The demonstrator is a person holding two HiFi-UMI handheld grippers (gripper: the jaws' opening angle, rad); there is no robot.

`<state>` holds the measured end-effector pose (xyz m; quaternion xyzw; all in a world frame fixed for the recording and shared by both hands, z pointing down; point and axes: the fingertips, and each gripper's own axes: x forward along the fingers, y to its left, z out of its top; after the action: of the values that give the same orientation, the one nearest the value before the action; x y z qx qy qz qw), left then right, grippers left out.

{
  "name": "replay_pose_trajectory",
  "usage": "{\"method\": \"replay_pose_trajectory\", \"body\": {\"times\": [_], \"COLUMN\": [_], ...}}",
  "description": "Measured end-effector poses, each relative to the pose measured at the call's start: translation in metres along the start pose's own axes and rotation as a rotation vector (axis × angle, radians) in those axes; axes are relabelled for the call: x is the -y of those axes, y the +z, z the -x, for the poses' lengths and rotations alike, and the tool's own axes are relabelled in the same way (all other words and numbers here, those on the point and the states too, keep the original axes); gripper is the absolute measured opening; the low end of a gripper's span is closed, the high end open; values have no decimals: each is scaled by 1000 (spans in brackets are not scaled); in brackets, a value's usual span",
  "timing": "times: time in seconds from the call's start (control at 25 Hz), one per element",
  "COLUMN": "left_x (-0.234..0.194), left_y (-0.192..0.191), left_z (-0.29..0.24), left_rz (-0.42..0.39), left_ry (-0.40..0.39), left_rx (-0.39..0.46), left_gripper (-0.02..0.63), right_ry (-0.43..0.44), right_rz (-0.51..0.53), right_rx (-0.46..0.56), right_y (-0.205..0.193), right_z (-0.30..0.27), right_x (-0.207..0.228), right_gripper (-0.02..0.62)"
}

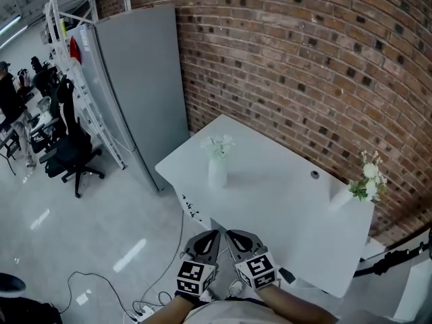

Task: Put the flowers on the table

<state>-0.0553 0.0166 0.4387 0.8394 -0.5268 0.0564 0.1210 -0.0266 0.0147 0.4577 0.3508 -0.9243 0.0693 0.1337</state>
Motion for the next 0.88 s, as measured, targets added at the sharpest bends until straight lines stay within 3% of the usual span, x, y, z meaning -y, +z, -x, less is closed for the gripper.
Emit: {"method": "replay_pose_trajectory", "body": {"times": [0.36,0.88], "left_x": [-14,10], "left_y": [-4,26], "left_z": [17,7], "left_rz": [30,8], "left_ry": [3,45], "left_rx": [34,113], "left_gripper": [8,8], "right_ry": [-34,-10], "right_rz": [10,36], "right_rx": [78,183], "right_y": [17,51], "right_z": [10,31], "right_x": [-22,1], "right_gripper": [20,20]}}
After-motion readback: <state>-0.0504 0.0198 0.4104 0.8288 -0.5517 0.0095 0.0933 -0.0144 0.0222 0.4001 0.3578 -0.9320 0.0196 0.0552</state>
